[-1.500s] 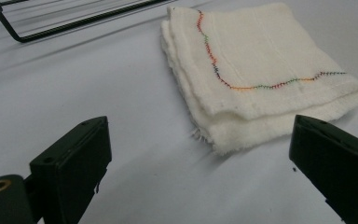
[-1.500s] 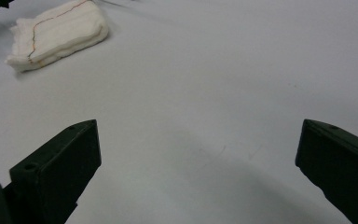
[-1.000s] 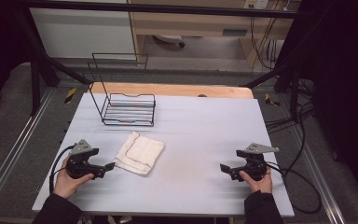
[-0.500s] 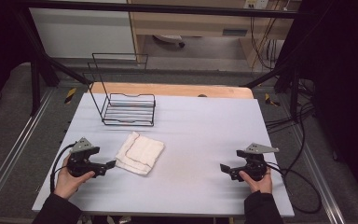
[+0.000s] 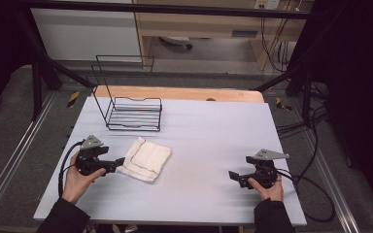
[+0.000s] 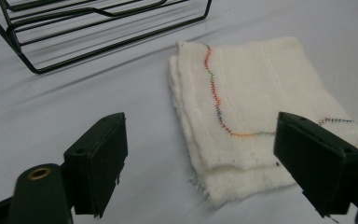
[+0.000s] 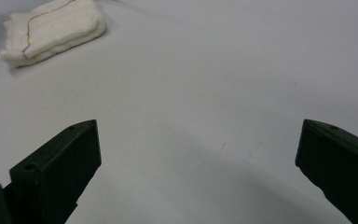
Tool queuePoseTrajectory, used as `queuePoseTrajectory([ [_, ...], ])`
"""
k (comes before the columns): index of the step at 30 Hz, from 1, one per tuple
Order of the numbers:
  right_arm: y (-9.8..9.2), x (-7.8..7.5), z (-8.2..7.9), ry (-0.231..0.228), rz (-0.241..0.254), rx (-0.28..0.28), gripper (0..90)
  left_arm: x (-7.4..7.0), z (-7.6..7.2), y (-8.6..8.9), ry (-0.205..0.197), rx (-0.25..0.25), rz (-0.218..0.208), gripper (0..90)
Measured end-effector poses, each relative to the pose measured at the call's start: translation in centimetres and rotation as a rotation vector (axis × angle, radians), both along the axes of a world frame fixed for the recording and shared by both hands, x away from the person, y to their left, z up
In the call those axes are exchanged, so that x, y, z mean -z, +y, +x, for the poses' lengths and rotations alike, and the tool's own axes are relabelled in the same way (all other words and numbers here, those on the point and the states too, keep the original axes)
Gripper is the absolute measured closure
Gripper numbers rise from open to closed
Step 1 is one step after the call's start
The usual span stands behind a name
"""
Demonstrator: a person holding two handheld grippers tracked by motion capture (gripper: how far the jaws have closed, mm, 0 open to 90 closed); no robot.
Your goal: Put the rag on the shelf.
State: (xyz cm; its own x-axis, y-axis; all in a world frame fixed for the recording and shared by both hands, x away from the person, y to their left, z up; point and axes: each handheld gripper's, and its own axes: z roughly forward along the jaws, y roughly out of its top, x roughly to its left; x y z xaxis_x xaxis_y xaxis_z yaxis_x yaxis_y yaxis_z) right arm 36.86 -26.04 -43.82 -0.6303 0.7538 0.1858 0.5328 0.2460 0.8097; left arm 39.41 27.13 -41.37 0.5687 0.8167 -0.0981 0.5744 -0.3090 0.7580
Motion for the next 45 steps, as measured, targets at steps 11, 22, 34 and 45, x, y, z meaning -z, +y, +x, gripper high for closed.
queuePoseTrajectory([
  [11,0.1,0.1,0.1,0.001,-0.005,-0.003,0.6,2.2,1.1,-1.1,0.085,-0.013,0.046,39.4],
  [22,0.1,0.1,0.0,0.000,-0.003,-0.008,0.6,2.8,1.1,-1.5,0.128,0.005,0.041,56.7],
  [34,0.2,0.2,0.1,0.008,-0.004,-0.014,0.6,2.8,1.0,-1.7,0.172,0.001,0.016,65.6],
  [45,0.6,0.2,0.1,0.014,-0.010,-0.021,0.6,2.5,0.6,-1.7,0.193,-0.008,0.012,79.8],
])
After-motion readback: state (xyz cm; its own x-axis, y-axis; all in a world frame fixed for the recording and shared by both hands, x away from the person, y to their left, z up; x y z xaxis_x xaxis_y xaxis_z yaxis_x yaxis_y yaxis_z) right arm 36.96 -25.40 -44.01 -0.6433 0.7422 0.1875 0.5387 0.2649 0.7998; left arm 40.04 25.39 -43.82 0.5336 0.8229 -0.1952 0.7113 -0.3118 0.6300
